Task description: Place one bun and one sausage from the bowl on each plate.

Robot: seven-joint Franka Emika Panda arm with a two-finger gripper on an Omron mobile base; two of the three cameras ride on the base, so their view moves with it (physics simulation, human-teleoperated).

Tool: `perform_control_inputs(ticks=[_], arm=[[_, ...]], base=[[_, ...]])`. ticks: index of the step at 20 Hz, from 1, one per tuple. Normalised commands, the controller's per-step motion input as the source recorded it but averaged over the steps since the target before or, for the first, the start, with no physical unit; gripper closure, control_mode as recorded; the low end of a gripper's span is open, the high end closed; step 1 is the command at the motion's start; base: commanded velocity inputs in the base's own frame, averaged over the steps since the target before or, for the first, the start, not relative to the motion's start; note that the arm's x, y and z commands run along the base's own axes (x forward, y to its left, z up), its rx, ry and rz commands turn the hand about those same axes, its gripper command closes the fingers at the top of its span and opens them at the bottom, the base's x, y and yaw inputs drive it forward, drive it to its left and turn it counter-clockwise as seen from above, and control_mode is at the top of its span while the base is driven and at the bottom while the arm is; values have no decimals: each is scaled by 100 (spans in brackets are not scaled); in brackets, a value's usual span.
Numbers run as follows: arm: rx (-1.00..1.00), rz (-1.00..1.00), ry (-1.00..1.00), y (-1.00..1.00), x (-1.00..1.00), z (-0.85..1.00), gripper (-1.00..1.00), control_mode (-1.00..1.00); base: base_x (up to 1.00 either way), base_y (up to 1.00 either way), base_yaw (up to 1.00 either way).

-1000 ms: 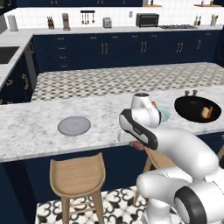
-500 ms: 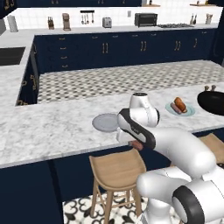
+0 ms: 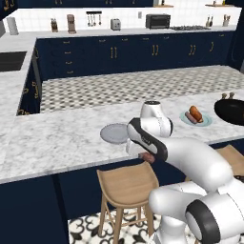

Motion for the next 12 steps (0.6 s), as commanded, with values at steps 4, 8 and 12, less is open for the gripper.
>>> perform_control_inputs(ticks=[4, 8, 12], arm=[[-15, 24, -1, 65, 81, 31, 100, -100], [-11, 21, -4, 40, 99, 48, 100, -100], [0, 10, 0, 28, 100, 24, 100, -100]], base=[[0, 0, 0], [0, 0, 0], [0, 0, 0]])
